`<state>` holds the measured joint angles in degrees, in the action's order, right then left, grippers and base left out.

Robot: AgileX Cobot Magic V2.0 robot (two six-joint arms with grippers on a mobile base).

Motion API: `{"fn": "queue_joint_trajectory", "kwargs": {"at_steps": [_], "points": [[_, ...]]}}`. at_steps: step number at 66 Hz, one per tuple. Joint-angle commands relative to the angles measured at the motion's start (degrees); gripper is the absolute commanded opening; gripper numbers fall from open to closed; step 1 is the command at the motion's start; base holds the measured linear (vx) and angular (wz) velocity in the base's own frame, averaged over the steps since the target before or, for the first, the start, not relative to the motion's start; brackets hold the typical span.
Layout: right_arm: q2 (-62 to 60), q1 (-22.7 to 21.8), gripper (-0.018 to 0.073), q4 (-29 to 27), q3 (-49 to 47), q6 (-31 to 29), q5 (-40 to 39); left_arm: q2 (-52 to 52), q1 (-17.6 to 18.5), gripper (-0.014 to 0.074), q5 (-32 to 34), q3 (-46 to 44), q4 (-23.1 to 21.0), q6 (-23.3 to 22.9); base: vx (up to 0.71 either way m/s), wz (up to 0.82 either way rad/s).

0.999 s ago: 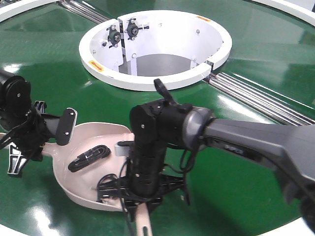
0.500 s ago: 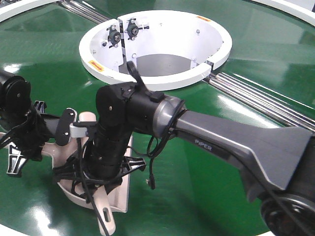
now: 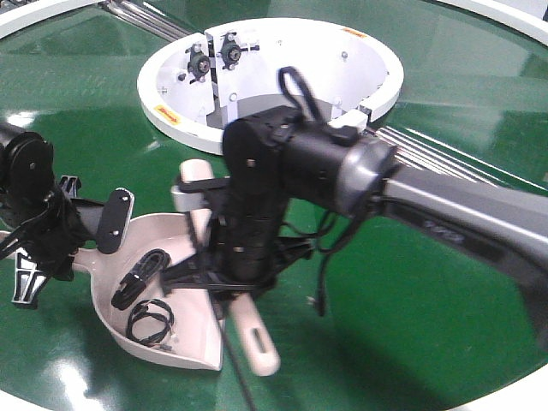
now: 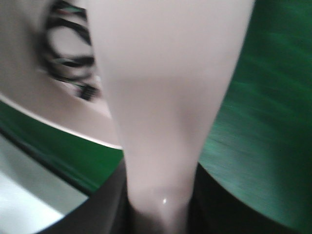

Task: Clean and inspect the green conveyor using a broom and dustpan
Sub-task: 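Sweep the remaining cable loop into the dustpan with the brush, then carry the brush back to its spot and lower it onto the conveyor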

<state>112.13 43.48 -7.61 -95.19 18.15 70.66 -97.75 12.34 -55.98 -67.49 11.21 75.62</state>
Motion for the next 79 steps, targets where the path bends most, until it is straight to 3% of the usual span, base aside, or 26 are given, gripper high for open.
{"fn": "queue_joint_trajectory", "kwargs": {"at_steps": [1, 11, 28, 37, 50, 79], "points": [[-7.64, -2.58, -0.0001, 4.5, 4.2, -2.49, 3.3, 2.08, 0.43, -0.0006, -0.21, -1.13, -0.56, 0.53, 0.0, 0.0], [-13.93, -8.67, -0.0001, 9.15, 12.07, -4.33, 2.18, 2.08, 0.43, -0.0006, -0.21, -1.13, -0.56, 0.53, 0.0, 0.0], [-22.67, -22.9, -0.0001, 8.88, 21.35, -12.65, -0.78, 2.08, 0.43, -0.0006, -0.21, -1.13, -0.56, 0.53, 0.0, 0.0], [-24.42, -27.48, -0.0001, 8.51, 23.91, -16.79, -1.77, 2.08, 0.43, -0.0006, -0.21, -1.13, -0.56, 0.53, 0.0, 0.0], [-24.66, -29.44, -0.0001, 8.73, 28.38, -18.15, -7.36, 2.08, 0.43, -0.0006, -0.21, -1.13, -0.56, 0.53, 0.0, 0.0], [-25.61, -29.44, -0.0001, 8.92, 29.7, -19.67, -5.56, 2.08, 0.43, -0.0006, -0.21, -1.13, -0.56, 0.53, 0.0, 0.0]]}}
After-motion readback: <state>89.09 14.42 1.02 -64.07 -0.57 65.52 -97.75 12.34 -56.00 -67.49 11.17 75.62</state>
